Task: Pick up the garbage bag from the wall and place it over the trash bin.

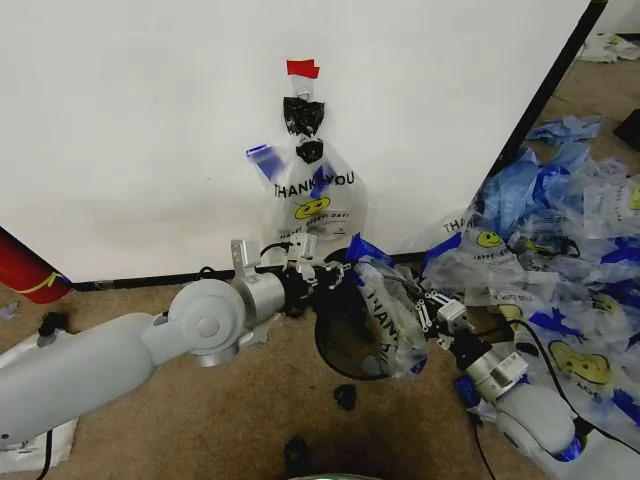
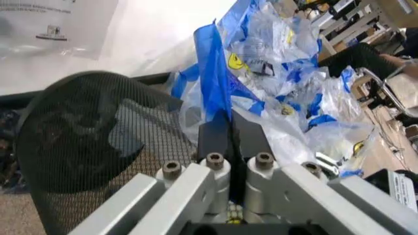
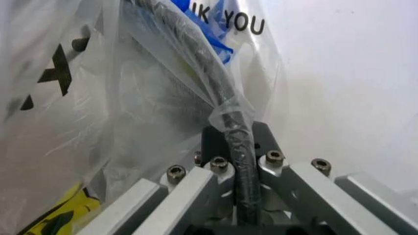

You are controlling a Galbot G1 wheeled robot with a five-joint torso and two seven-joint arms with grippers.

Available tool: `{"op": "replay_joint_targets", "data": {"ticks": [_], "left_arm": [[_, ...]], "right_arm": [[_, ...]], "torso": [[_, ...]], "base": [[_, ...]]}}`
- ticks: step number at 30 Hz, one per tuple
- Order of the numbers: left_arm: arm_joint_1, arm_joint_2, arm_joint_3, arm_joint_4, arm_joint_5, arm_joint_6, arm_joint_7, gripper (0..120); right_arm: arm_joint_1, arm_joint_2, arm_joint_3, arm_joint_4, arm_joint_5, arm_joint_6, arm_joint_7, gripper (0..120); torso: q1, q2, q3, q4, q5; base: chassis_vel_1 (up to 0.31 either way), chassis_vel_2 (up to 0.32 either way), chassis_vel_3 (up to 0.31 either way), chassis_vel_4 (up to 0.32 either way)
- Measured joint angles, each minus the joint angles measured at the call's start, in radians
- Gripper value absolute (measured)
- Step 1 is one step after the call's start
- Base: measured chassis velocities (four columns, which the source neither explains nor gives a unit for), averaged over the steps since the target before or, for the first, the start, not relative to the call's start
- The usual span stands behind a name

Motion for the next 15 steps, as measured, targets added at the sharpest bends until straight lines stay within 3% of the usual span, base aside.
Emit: {"op": "replay_joint_targets", "data": {"ticks": [15], "left_arm": [[-0.004, 0.033, 0.019, 0.0, 0.023, -0.018, -0.029, 0]], "right_arm": [[0.015, 0.016, 0.009, -0.042, 0.045, 0.046, -0.02, 0]], "torso": [[0.0, 0.0, 0.0, 0.0001, 0.0]], "base": [[0.0, 0.0, 0.0, 0.0]]}}
